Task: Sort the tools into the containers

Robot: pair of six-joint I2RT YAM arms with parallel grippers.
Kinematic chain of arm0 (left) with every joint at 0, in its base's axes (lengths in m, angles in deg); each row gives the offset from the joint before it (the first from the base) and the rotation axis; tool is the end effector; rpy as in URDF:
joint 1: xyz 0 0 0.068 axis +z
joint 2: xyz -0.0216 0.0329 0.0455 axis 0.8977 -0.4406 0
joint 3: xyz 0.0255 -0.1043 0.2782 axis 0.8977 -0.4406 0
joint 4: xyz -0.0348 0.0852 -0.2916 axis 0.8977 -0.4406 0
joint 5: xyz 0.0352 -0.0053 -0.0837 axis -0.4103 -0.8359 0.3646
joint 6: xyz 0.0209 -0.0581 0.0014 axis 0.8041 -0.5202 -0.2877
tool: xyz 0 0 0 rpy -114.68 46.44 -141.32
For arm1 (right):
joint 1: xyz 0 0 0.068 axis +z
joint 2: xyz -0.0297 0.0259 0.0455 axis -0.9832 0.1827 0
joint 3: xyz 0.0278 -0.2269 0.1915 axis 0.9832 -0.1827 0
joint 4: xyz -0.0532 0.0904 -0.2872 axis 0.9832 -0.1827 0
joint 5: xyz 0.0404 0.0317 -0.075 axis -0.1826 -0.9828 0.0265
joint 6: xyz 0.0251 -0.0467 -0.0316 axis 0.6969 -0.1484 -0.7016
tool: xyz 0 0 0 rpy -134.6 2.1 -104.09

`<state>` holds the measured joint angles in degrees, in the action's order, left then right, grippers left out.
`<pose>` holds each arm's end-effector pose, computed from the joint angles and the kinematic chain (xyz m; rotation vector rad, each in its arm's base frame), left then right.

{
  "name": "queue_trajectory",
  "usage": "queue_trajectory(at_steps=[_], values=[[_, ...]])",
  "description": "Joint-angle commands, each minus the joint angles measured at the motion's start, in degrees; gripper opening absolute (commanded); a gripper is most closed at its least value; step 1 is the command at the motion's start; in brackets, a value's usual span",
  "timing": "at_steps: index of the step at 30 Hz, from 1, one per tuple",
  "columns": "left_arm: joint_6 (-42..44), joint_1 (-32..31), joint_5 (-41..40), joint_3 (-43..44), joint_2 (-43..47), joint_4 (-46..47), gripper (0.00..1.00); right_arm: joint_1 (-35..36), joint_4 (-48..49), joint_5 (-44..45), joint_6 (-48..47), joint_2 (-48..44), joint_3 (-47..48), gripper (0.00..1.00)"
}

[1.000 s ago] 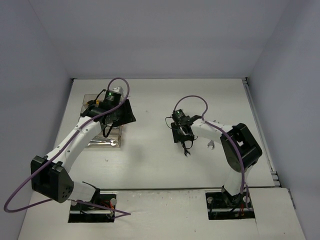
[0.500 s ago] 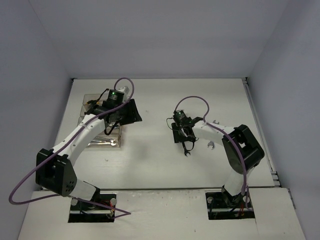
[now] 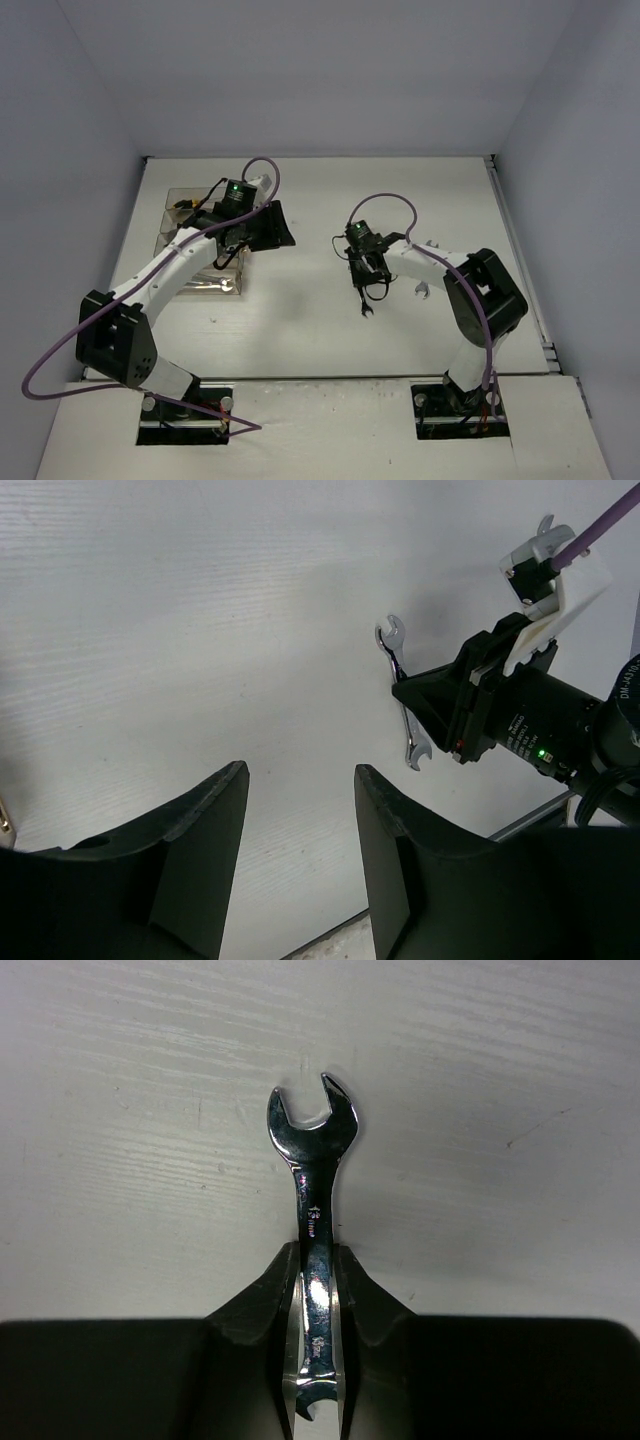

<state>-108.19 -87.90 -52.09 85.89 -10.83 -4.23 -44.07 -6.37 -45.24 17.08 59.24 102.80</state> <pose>0.3391 -0.1688 0.3095 -0.0706 2.4103 -0.9231 0.3251 0.2309 0.1473 -0.2947 2.5494 0.3941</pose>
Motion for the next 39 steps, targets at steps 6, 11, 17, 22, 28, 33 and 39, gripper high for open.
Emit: queue_trajectory(at_steps=[6, 11, 17, 22, 28, 33, 39], values=[[-7.40, -1.98, 7.16, -0.45, -1.71, 13.97, 0.43, 2.21, -10.47, -0.45, -5.38, -1.84, 3.20, 0.00], [-10.69, -3.51, 8.39, -1.14, -4.33, 19.95, 0.43, 2.34, -9.12, -2.21, -7.70, -4.33, 5.25, 0.00], [-11.46, -4.49, 9.46, -0.08, -6.92, 22.34, 0.43, 2.97, -6.65, -6.44, -8.19, -8.34, 6.10, 0.00], [-11.82, -5.32, 10.09, 0.51, -9.33, 23.32, 0.43, 3.28, -4.37, -8.36, -8.19, -11.11, 5.76, 0.00], [-14.12, -6.60, 12.93, 0.21, -11.30, 28.56, 0.43, 3.62, -2.51, -9.82, -7.97, -13.37, 5.79, 0.00], [-15.04, -7.60, 14.27, 0.25, -12.77, 29.70, 0.44, 3.62, -0.73, -10.81, -7.40, -15.02, 5.92, 0.00], [-16.16, -8.02, 15.05, 0.25, -14.32, 29.97, 0.43, 3.62, 0.49, -11.77, -6.87, -15.71, 6.01, 0.00]])
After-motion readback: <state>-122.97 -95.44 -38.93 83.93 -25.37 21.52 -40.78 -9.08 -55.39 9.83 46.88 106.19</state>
